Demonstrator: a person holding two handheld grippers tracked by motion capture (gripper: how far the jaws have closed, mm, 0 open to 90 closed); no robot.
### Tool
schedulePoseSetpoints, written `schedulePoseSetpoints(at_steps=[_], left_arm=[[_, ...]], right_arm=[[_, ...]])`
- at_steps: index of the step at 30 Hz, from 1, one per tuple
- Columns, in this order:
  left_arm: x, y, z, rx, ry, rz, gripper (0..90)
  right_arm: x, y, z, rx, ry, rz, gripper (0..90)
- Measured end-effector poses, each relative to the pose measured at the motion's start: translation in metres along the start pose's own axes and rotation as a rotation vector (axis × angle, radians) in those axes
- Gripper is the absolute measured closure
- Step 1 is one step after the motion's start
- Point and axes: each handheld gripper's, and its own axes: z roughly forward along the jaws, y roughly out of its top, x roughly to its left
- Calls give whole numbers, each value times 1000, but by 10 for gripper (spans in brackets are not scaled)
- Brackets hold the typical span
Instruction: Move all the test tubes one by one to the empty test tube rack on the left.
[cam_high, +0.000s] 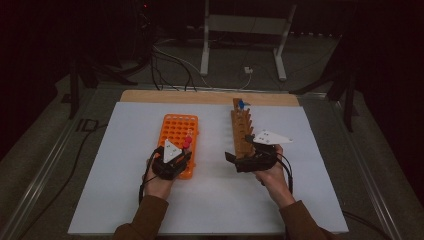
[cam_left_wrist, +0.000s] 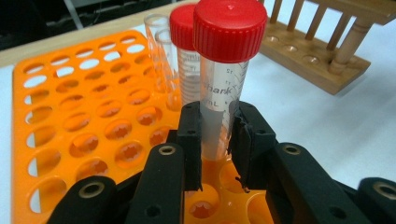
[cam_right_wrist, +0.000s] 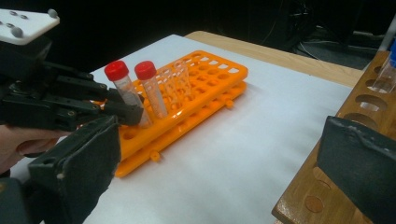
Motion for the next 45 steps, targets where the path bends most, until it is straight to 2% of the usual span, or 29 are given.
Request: schedulePoseSetpoints(at_steps=[8, 18, 20, 22, 25, 28, 31, 34, 36, 39, 42, 45], left_arm=[[-2, -1, 6, 40, 13, -6, 745], [-1, -2, 5, 40, -1, -43, 725], [-3, -2, 4, 44, 1, -38, 684], [-3, -2, 1, 53, -1, -33, 651], [-1, -1, -7, 43, -6, -65, 592], [3, -2, -17, 35, -12, -102, 492], [9, -4, -29, -6, -11, -120, 388], [13, -4, -37, -36, 13, -122, 294], [15, -4, -42, -55, 42, -126, 193], [19, -3, -47, -84, 60, -139, 79], [20, -2, -49, -95, 88, -143, 27], [22, -1, -50, -109, 92, -147, 21]], right_arm=[[-2, 0, -1, 2, -5, 3, 0], [-6, 1, -1, -2, -15, 13, 0], [-8, 1, -2, -6, -15, 28, 0], [-8, 1, -2, 2, -20, 18, 0], [-10, 2, -3, -2, -30, 21, 0], [-13, 4, -4, 6, -43, 24, 0], [-16, 8, -6, 10, -60, 15, 0], [-21, 13, -8, 2, -76, 22, 0], [-24, 16, -8, -1, -86, 15, 0], [-28, 20, -5, 5, -88, 8, 11], [-32, 22, -1, 4, -101, 5, 12], [-35, 24, 3, -1, -111, 5, 12]])
